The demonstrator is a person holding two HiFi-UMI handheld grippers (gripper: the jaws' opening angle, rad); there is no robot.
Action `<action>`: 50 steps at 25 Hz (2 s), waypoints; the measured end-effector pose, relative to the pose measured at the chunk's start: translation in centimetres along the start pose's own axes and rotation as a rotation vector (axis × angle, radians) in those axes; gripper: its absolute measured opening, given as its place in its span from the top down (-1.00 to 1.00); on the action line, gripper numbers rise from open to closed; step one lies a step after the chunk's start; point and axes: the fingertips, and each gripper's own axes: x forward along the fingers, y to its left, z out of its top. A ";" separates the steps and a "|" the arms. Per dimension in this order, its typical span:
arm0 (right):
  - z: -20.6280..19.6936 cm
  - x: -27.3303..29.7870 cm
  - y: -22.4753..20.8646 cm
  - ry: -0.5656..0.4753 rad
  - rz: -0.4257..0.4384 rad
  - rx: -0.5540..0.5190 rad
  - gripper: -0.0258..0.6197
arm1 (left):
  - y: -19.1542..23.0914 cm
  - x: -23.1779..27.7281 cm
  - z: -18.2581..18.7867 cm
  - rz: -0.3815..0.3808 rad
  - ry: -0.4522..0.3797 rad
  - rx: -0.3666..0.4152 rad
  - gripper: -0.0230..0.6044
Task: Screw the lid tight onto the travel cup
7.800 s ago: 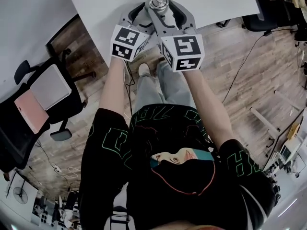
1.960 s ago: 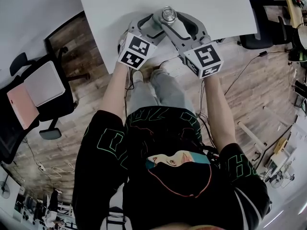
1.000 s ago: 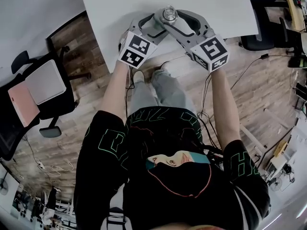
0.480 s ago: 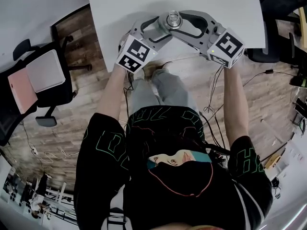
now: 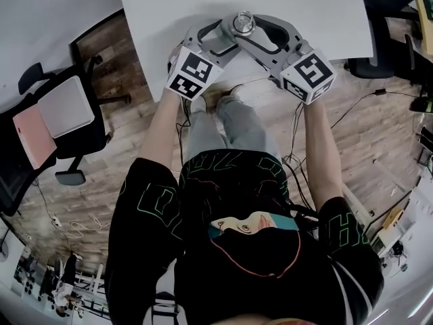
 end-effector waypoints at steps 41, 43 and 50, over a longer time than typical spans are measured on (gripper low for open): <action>0.3 -1.5 -0.1 -0.033 -0.576 0.086 0.07 | 0.7 -1.9 2.5 0.011 -0.044 -0.007 -0.26; 1.0 -2.3 0.2 -0.061 -0.568 0.089 0.14 | 0.6 -3.3 3.6 0.016 -0.078 -0.014 -0.26; 3.8 -4.0 0.7 -0.174 -0.609 0.135 0.51 | 3.1 -9.0 8.7 0.147 -0.269 -0.127 0.10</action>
